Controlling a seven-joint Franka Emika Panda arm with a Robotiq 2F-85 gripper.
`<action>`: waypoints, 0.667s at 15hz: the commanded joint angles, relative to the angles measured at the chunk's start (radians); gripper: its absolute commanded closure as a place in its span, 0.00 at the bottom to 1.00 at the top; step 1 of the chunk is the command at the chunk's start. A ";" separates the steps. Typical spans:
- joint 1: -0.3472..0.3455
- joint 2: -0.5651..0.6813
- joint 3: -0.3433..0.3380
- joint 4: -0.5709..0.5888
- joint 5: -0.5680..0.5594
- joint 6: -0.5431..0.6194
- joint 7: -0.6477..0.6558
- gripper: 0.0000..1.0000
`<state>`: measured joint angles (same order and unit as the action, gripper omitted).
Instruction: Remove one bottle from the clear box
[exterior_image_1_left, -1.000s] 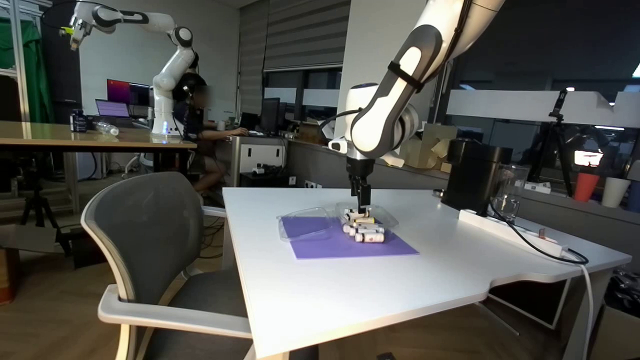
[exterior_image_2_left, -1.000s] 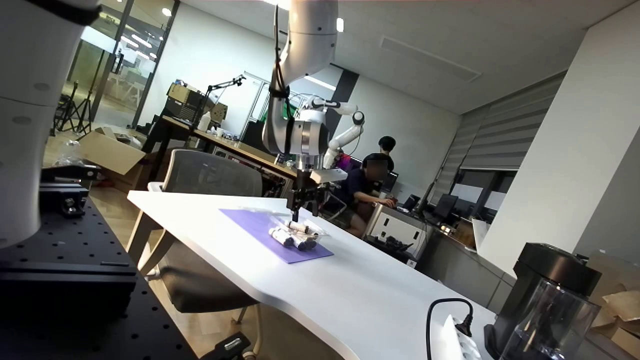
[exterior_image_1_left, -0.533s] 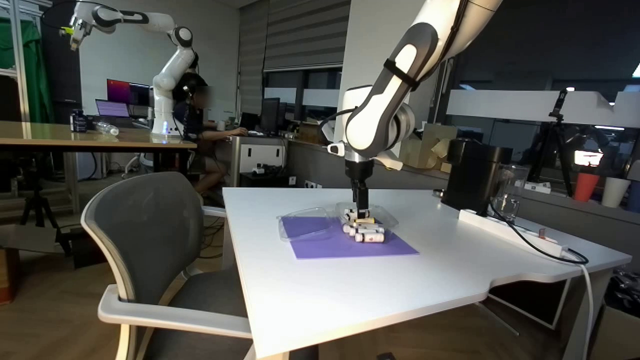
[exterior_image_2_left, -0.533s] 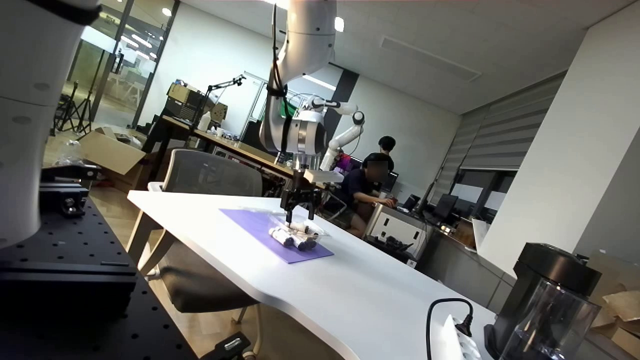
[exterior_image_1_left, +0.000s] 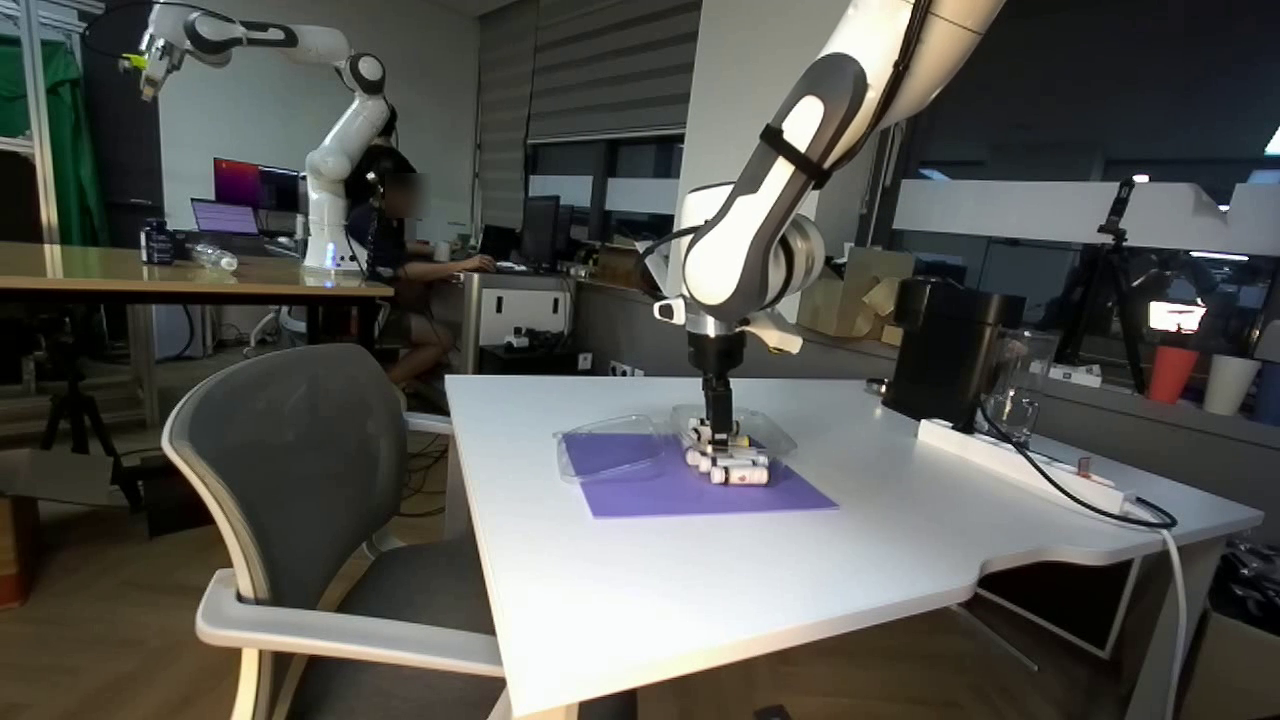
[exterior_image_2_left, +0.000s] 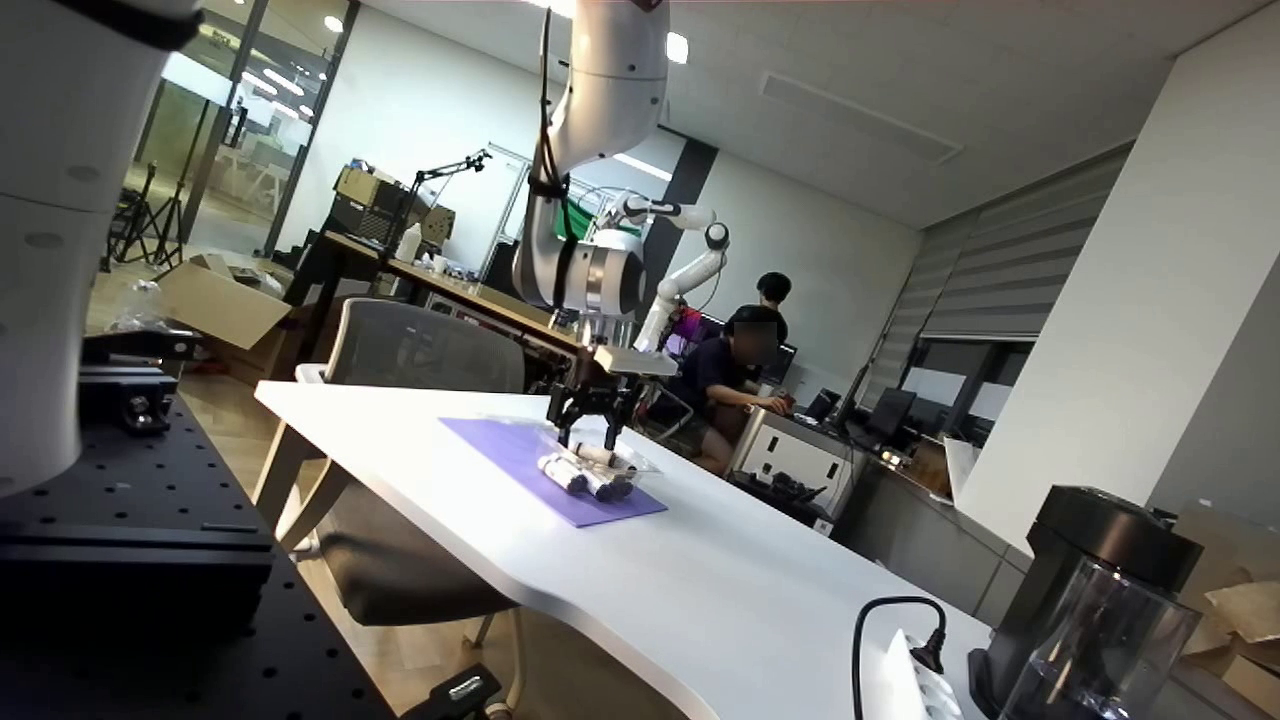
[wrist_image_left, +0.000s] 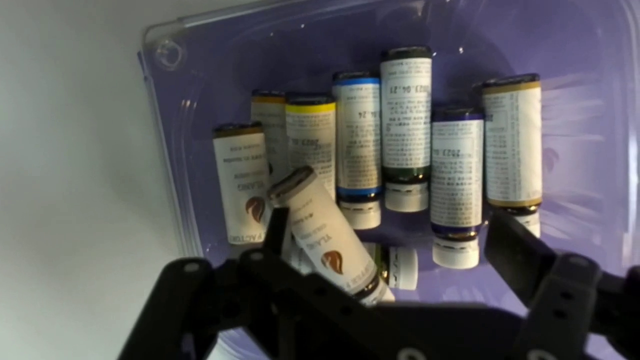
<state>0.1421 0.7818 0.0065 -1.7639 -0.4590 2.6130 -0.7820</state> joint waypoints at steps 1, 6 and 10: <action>-0.028 0.015 0.029 0.024 0.023 -0.015 0.019 0.00; -0.079 0.015 0.076 0.019 0.085 0.028 0.006 0.00; -0.129 0.017 0.129 0.007 0.140 0.083 -0.021 0.00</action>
<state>0.0494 0.7900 0.0979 -1.7636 -0.3493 2.6667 -0.7922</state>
